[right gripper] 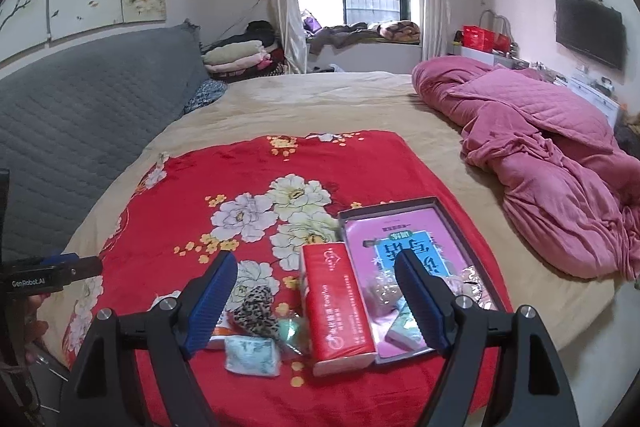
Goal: Organize soft objects
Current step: 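Grasp the floral scrunchie with the left gripper while right grasps the green tissue pack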
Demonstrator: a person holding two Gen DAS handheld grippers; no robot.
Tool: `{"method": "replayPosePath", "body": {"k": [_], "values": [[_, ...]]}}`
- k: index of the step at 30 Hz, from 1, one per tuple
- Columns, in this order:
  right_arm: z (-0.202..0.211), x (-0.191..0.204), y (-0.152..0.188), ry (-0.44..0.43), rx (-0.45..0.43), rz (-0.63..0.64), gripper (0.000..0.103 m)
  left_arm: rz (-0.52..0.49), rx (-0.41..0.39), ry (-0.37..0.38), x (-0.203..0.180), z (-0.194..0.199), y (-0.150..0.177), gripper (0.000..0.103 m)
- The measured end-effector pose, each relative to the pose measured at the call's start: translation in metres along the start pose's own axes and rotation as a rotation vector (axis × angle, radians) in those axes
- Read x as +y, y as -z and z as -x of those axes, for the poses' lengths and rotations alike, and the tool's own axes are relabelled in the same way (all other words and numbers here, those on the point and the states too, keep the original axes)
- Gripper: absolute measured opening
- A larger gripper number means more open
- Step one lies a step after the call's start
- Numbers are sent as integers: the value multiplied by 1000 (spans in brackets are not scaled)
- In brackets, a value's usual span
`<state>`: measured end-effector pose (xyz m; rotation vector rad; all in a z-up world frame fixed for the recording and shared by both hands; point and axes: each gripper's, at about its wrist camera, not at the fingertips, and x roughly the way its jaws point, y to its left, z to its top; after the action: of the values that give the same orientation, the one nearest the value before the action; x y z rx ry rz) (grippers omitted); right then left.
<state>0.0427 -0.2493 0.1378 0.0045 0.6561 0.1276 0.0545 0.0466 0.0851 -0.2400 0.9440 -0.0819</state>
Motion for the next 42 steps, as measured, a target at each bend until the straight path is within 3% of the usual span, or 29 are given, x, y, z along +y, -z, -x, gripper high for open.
{"method": "replayPosePath", "body": {"k": [13, 27, 42], "values": [[-14, 34, 21, -72, 47, 79, 81, 23, 46, -14, 28, -16, 29, 79], [-63, 58, 81, -116, 218, 75, 81, 3, 171, 15, 9, -72, 66, 79], [-99, 55, 115, -111, 332, 71, 81, -3, 220, -14, -5, -125, 58, 79]]}}
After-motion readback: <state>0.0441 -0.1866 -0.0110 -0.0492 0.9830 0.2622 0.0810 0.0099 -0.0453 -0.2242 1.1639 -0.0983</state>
